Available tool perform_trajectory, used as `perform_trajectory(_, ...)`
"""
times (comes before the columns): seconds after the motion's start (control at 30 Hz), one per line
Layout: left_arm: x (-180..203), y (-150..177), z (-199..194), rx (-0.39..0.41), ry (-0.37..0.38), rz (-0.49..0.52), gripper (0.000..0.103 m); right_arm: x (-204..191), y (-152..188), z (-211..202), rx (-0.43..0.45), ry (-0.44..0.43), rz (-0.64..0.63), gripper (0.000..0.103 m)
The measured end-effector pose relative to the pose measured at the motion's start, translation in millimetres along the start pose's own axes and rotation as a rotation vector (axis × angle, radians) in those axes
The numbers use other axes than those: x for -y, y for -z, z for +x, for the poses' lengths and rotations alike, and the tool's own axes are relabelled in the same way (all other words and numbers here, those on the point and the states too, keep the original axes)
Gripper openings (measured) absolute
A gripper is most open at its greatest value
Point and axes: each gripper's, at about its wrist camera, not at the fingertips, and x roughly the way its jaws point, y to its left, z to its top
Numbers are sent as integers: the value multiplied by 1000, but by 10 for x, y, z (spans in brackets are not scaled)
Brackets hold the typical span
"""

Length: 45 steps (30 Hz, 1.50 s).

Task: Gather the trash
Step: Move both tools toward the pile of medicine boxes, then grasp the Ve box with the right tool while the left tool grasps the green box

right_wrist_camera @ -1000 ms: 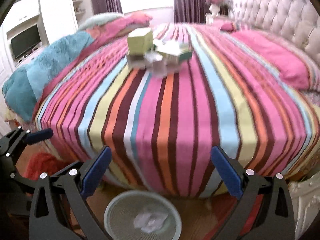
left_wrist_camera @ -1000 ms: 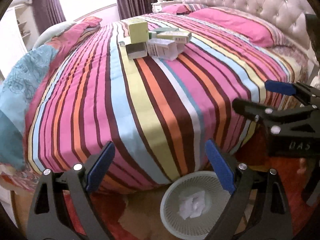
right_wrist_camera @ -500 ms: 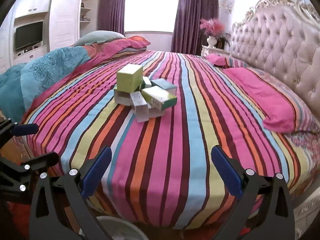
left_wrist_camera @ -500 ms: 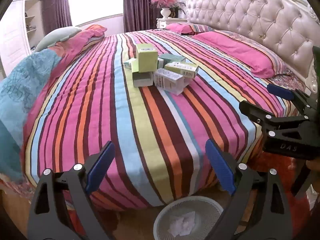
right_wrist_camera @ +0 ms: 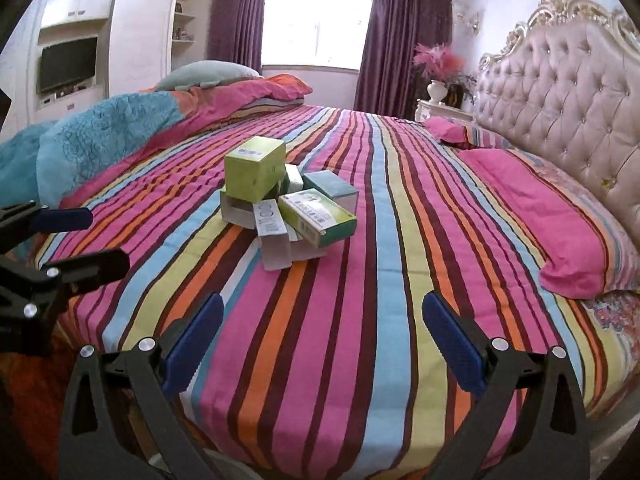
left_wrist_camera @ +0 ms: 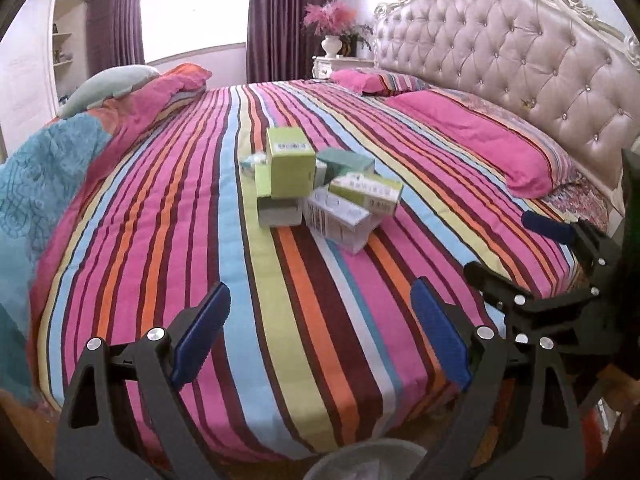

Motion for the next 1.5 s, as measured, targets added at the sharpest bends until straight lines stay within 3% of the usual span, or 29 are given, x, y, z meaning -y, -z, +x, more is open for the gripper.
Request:
perform_trajectory(0.5,-265,-447,609,-54,30,-148,89,253,-243,427,-43,-94,-21,95)
perform_trajectory(0.73,-333,-687,864,-53,-22,-195,89,293,-404,708,-73,-186,-87,95)
perform_trajectory(1.5,-330,-1164,1717,-140,-156,-202,89,362,-649,1507,-226,-312,-200,95)
